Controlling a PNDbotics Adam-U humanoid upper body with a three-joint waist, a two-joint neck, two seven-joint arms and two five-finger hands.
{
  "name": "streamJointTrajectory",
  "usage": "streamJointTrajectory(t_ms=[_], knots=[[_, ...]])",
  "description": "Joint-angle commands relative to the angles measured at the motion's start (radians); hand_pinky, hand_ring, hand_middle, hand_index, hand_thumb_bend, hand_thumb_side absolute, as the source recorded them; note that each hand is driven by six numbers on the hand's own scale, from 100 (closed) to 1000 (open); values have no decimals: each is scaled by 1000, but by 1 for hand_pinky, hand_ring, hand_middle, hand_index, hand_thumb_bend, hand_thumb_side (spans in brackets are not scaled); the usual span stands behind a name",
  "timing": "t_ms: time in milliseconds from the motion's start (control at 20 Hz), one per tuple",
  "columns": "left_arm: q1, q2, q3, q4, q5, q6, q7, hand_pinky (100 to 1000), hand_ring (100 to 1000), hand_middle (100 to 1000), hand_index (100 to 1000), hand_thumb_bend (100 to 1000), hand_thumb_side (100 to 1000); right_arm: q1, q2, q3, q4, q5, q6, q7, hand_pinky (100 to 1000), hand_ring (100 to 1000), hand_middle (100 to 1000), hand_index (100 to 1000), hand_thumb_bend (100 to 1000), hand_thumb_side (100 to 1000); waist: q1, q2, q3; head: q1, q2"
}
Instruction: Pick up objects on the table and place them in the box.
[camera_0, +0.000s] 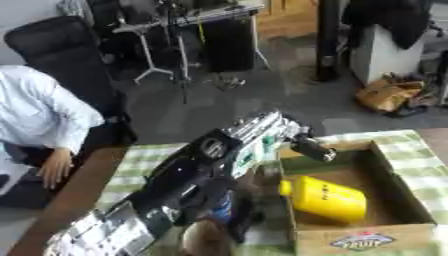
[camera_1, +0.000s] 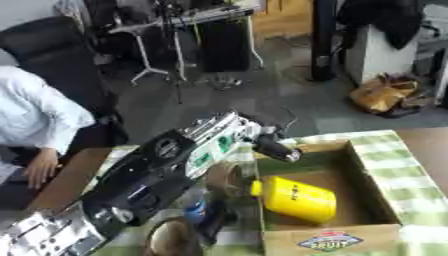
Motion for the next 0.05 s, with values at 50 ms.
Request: streamJointTrajectory(t_ms=[50], knots=[[-13, 79, 37, -94, 5, 40, 1, 873, 857, 802, 973, 302, 1000, 1, -28, -6, -16, -2, -111, -108, 894, 974, 868, 884, 100, 1000, -16, -15, 5, 17, 12]])
